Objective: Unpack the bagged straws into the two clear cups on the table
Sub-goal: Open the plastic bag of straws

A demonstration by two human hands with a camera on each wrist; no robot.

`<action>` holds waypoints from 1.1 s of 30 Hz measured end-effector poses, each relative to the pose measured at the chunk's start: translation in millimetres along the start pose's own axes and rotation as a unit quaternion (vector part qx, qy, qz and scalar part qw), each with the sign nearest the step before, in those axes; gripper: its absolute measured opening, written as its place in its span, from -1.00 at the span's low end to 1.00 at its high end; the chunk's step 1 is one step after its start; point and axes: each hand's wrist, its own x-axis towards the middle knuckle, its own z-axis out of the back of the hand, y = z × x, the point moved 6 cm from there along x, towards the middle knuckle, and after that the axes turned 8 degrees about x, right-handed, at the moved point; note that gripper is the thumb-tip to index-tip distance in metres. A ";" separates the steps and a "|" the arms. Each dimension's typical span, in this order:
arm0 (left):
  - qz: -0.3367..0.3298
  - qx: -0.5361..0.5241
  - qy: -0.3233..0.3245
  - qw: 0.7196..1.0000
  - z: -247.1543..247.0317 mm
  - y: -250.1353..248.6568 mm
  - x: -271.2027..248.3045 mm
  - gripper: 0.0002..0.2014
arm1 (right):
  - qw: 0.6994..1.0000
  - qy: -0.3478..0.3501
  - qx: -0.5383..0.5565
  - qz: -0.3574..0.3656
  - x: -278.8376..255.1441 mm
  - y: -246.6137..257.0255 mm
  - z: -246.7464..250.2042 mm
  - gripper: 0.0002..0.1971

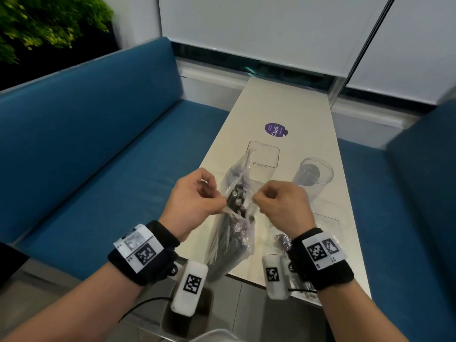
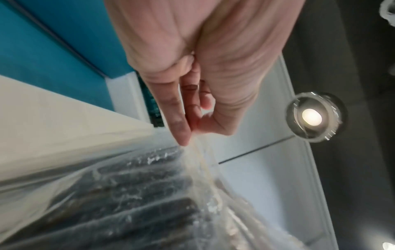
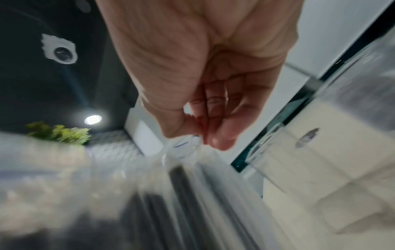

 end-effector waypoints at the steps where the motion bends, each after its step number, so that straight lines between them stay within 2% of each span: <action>1: 0.017 -0.023 -0.009 1.000 4.7 3.2 3.1 -0.73 | 0.999 -0.021 0.033 -0.015 1.8 -5.7 7.7 -0.83; 3: 0.049 -0.050 -0.015 0.997 9.2 7.8 8.5 -0.79 | 0.994 -0.033 0.105 -0.015 2.5 -6.6 12.5 -0.84; 5: 0.066 -0.046 0.015 0.997 1.7 5.0 11.4 -0.88 | 0.990 -0.009 0.138 0.004 -0.3 4.5 1.3 -0.85; 6: 0.067 -0.026 0.041 0.997 -5.6 1.0 12.4 -0.87 | 0.990 0.007 0.137 0.014 -2.7 10.8 -6.9 -0.86; 8: 0.053 0.039 0.076 0.995 -15.3 -4.6 14.7 -0.71 | 0.992 0.031 0.116 0.023 -8.4 15.8 -20.1 -0.84; 10: 0.026 0.062 0.056 0.996 -8.3 -9.4 19.9 -0.80 | 0.995 -0.002 0.095 0.006 -7.7 9.4 -10.7 -0.79; 12: 0.013 0.058 0.001 0.998 12.9 -7.2 27.5 -0.88 | 0.996 -0.072 0.051 -0.032 -2.2 -8.1 18.5 -0.77; 14: 0.006 0.037 -0.050 0.998 31.7 -5.7 32.9 -0.88 | 0.991 -0.109 0.027 -0.068 0.1 -19.7 42.4 -0.77; 16: -0.009 0.035 -0.043 0.998 31.9 -9.3 34.5 -0.89 | 0.989 -0.107 0.071 -0.073 1.4 -17.6 43.9 -0.69; 18: -0.025 0.061 0.010 0.998 15.3 -14.6 32.7 -0.87 | 0.988 -0.082 0.116 -0.064 3.0 -7.4 27.4 -0.67; 21: -0.035 0.057 0.050 0.997 -2.3 -17.6 29.5 -0.82 | 0.998 -0.015 0.050 -0.043 5.0 0.0 1.0 -0.72; 23: -0.023 0.038 0.027 0.999 5.4 -14.4 31.9 -0.78 | 0.999 -0.005 0.022 -0.034 7.2 -7.3 0.7 -0.73; 26: -0.030 0.043 -0.017 0.998 35.4 -9.3 36.9 -0.68 | 0.992 -0.026 0.115 -0.035 10.3 -25.0 19.6 -0.72; 28: -0.040 0.107 0.016 0.993 43.7 -9.3 38.6 -0.58 | 0.990 -0.037 0.137 -0.019 13.7 -27.7 29.0 -0.73; 30: -0.042 0.218 0.056 0.973 42.1 -9.2 38.9 -0.57 | 0.991 -0.018 0.132 0.012 16.5 -24.5 27.0 -0.69; 32: -0.032 0.331 0.096 0.938 34.5 -2.3 41.0 -0.50 | 0.990 0.020 0.139 0.027 15.8 -20.1 16.6 -0.55; 33: -0.027 0.352 0.093 0.931 31.8 1.3 43.1 -0.43 | 0.988 0.039 0.142 0.033 14.9 -19.0 10.4 -0.43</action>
